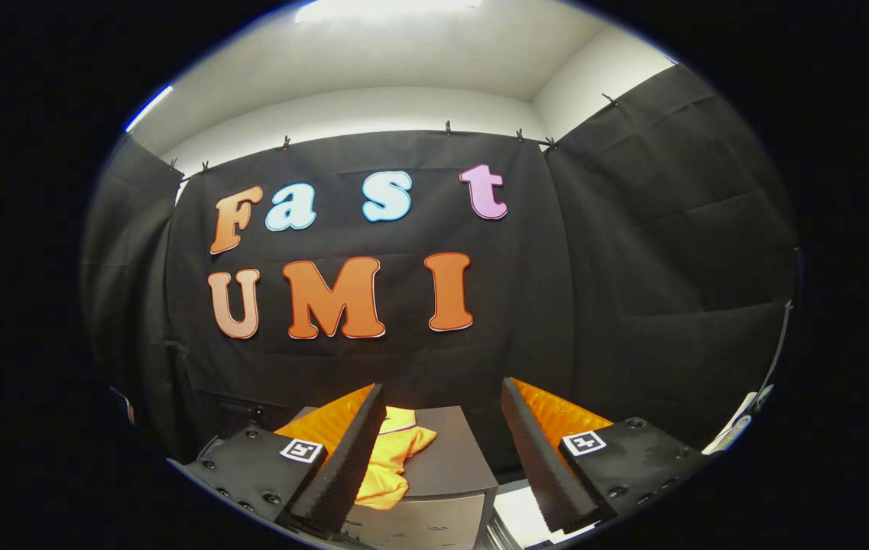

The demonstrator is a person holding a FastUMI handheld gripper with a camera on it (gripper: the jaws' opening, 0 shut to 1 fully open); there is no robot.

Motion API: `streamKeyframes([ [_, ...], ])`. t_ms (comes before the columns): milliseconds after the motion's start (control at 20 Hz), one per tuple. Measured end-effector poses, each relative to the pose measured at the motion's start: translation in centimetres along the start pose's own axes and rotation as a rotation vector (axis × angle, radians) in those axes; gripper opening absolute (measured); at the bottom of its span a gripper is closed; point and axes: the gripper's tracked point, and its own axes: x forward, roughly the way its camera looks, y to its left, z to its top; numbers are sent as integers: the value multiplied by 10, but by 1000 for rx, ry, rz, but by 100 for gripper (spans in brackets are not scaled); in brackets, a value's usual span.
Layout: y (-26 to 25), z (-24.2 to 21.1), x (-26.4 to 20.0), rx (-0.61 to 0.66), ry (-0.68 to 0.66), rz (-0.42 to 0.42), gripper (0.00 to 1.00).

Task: Put the clothes into the washing machine and then close the washing machine lid.

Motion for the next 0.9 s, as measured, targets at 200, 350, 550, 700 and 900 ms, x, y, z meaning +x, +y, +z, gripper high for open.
streamKeyframes([
  [200,0,1,-6,0,5,1,98],
  [350,0,2,-9,-2,2,3,98],
  [550,2,6,-8,-4,-4,5,98],
  [700,1,7,-9,-3,-3,6,98],
  [900,4,7,-10,2,0,7,98],
])
